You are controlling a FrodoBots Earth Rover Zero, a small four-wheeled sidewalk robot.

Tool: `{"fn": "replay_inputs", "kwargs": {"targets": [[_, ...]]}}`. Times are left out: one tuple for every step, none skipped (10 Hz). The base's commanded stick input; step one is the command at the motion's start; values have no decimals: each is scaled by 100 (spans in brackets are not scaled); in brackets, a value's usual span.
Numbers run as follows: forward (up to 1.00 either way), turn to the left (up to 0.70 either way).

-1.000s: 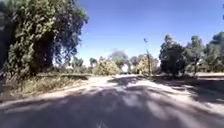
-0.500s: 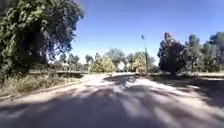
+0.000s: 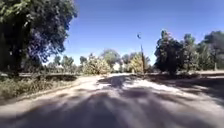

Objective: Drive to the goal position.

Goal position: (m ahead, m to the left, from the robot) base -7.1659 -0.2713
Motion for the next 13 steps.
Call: {"fn": "replay_inputs", "kwargs": {"targets": [[100, 0], [100, 0], [100, 0], [100, 0], [100, 15], [100, 40], [100, 40], [100, 23], [100, 6], [100, 0], [100, 0], [100, 0], [100, 0]]}}
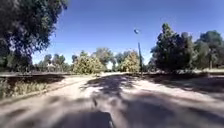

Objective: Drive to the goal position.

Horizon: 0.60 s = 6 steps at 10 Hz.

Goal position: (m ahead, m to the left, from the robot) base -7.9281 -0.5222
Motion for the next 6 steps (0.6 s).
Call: {"fn": "replay_inputs", "kwargs": {"targets": [[100, 0], [100, 0], [100, 0], [100, 0], [100, 0], [100, 0]]}}
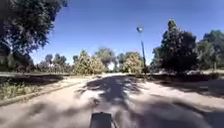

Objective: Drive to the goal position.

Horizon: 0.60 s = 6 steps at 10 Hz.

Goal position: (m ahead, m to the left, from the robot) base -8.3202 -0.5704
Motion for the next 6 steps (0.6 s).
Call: {"fn": "replay_inputs", "kwargs": {"targets": [[100, 0], [100, 0], [100, 0], [100, 0], [100, 0], [100, 0]]}}
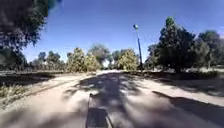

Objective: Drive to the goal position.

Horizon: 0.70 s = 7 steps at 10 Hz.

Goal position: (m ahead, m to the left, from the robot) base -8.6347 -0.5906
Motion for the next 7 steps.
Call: {"fn": "replay_inputs", "kwargs": {"targets": [[100, 0], [100, 0], [100, 0], [100, 6], [100, 39], [100, 40], [100, 29]]}}
